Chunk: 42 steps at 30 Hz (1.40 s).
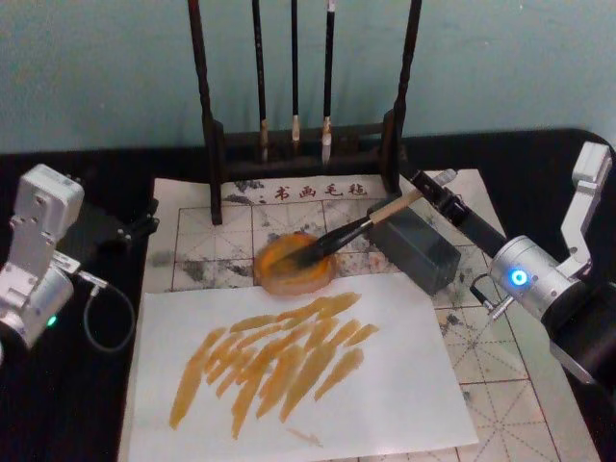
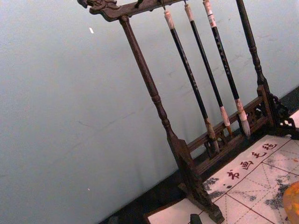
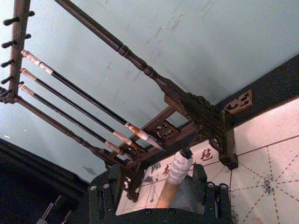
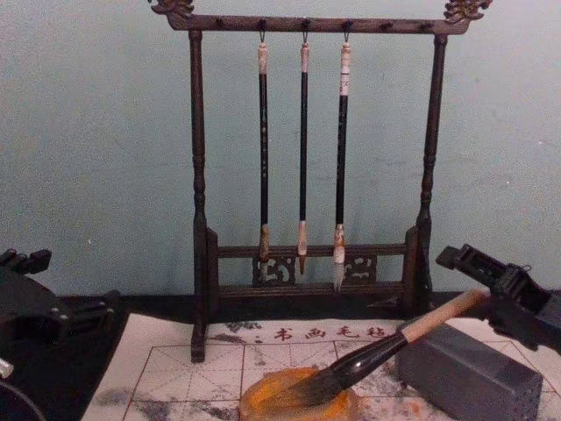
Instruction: Pick up the brush from the inkstone, write on the paper, then place the brush back to its original position.
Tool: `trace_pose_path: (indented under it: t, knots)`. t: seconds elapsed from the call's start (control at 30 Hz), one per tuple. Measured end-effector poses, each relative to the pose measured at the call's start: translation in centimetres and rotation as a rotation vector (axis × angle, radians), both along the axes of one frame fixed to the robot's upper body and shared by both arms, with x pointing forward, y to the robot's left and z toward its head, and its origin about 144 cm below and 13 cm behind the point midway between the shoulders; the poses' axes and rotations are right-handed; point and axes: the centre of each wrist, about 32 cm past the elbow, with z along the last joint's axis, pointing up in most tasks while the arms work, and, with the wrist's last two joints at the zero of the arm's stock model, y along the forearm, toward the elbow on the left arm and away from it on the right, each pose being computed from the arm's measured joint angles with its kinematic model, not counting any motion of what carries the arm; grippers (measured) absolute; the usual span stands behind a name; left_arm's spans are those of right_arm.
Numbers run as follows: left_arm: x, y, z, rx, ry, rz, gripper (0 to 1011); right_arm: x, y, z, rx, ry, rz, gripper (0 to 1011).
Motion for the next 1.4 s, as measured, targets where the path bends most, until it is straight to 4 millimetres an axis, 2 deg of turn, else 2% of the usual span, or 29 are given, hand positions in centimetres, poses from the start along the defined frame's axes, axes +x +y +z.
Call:
trace_pose_path:
  t: [1.4]
  knots:
    - [0.00,0.00,0.00,0.000,0.000,0.000,1001,-0.31,0.04,-0.33,0.030,0.023,-0.032,1000]
